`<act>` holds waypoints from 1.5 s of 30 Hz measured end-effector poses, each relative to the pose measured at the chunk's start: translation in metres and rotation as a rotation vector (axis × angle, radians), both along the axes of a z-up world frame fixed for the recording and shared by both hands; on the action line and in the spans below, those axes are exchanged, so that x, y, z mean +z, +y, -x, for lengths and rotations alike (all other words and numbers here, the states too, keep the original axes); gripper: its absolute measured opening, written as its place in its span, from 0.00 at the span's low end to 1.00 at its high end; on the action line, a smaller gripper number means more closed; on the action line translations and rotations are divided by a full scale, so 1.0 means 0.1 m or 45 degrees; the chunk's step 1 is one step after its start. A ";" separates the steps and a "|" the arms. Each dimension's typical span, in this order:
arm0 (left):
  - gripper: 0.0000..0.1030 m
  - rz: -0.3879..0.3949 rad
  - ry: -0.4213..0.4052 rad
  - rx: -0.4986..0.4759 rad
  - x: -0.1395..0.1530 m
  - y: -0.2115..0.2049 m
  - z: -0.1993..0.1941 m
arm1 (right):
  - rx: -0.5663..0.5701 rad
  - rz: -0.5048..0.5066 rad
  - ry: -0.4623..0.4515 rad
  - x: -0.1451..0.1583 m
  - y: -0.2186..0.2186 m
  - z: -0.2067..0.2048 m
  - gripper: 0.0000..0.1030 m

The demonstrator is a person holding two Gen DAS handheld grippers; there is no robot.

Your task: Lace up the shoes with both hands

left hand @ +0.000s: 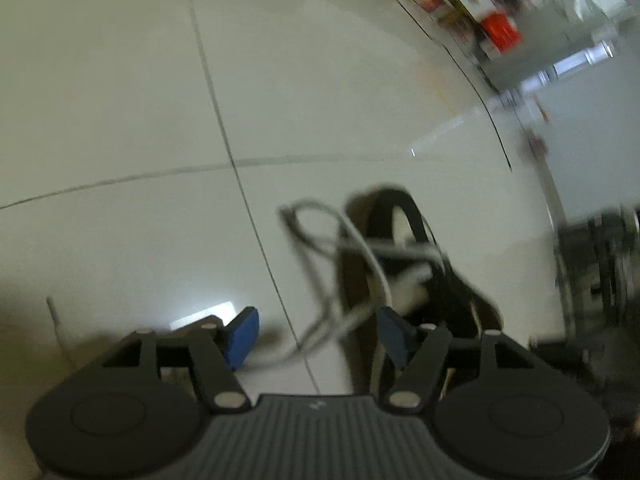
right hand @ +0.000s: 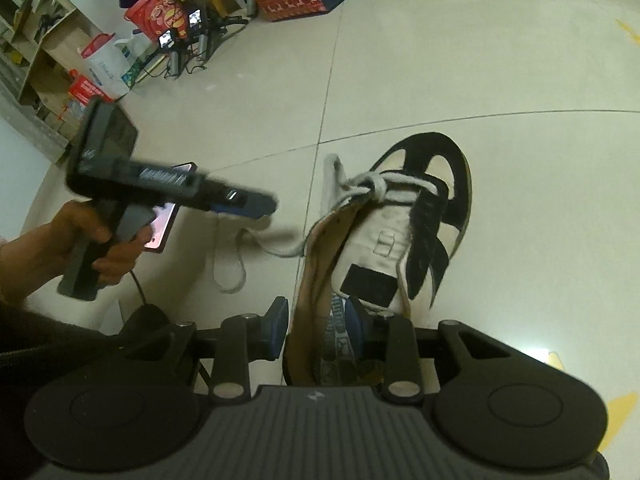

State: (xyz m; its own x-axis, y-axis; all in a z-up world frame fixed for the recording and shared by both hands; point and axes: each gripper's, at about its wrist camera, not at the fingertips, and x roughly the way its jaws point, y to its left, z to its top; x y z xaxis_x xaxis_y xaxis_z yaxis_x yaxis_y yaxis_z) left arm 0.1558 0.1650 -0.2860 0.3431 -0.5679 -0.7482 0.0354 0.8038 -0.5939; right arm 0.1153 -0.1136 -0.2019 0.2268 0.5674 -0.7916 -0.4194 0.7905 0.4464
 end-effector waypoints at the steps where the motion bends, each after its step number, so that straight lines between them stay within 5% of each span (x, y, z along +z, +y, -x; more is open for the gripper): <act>1: 0.65 -0.003 -0.002 -0.039 0.01 -0.04 0.04 | -0.005 0.000 0.005 -0.01 -0.01 0.00 0.33; 7: 0.63 0.015 -0.038 -0.170 -0.05 -0.25 0.18 | -0.011 0.004 0.021 -0.03 -0.02 0.02 0.33; 14: 0.57 0.447 0.093 0.150 -0.38 -0.08 0.10 | 0.003 0.006 0.031 -0.05 0.00 0.03 0.33; 19: 0.39 0.596 0.202 0.309 -0.62 0.01 0.10 | 0.004 0.004 0.032 -0.05 0.00 0.03 0.33; 23: 0.32 0.633 0.226 0.331 -0.68 -0.03 0.10 | 0.009 0.002 0.030 -0.05 0.01 0.04 0.33; 25: 0.20 0.625 0.235 0.349 -0.68 -0.05 0.11 | 0.010 0.003 0.031 -0.04 0.01 0.04 0.33; 28: 0.01 0.564 0.227 0.392 -0.63 -0.05 0.12 | 0.010 0.000 0.031 -0.04 0.02 0.03 0.33; 31: 0.01 0.548 0.178 0.419 -0.48 -0.04 0.12 | 0.010 -0.015 0.022 -0.02 0.03 0.02 0.33; 40: 0.01 0.793 0.072 0.467 -0.02 -0.05 -0.01 | 0.012 -0.070 -0.029 0.08 0.10 -0.07 0.33; 45: 0.01 0.966 0.112 0.485 0.08 -0.11 -0.05 | -0.007 -0.075 -0.076 0.11 0.14 -0.13 0.33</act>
State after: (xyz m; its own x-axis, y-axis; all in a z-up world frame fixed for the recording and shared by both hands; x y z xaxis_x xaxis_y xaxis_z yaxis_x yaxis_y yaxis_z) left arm 0.1612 0.1535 -0.2785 0.5706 -0.7840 -0.2444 -0.2281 0.1346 -0.9643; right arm 0.1281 -0.0994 -0.1904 0.2757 0.6111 -0.7420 -0.4423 0.7660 0.4665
